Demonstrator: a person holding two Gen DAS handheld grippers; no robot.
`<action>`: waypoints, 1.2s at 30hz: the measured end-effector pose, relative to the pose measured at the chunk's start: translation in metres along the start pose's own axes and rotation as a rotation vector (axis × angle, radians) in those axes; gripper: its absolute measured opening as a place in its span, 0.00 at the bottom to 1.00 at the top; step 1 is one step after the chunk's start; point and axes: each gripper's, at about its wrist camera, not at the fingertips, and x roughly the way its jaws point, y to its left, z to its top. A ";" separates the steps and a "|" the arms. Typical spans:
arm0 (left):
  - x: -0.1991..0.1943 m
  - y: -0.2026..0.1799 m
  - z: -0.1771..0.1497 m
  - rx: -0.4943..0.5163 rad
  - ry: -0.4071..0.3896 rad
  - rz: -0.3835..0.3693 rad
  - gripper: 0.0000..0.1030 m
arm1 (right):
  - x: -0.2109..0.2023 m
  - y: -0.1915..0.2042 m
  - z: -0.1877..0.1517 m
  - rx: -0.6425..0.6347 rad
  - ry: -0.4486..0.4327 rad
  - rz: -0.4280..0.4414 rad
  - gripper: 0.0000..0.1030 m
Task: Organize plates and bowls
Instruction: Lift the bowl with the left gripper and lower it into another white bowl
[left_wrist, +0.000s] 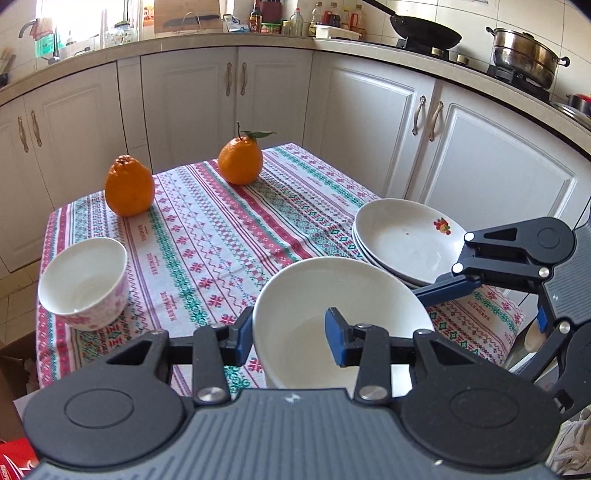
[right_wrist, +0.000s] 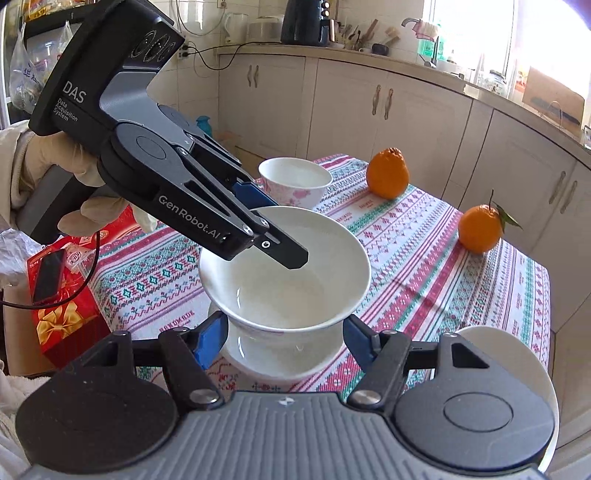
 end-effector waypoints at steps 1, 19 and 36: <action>0.002 -0.001 -0.001 -0.001 0.002 -0.001 0.38 | 0.000 0.000 -0.001 0.003 0.004 0.001 0.71; 0.015 0.001 -0.010 -0.035 0.042 -0.013 0.38 | 0.009 -0.003 -0.012 0.020 0.047 0.024 0.71; 0.019 0.005 -0.016 -0.047 0.045 -0.021 0.39 | 0.014 -0.002 -0.014 0.022 0.057 0.022 0.71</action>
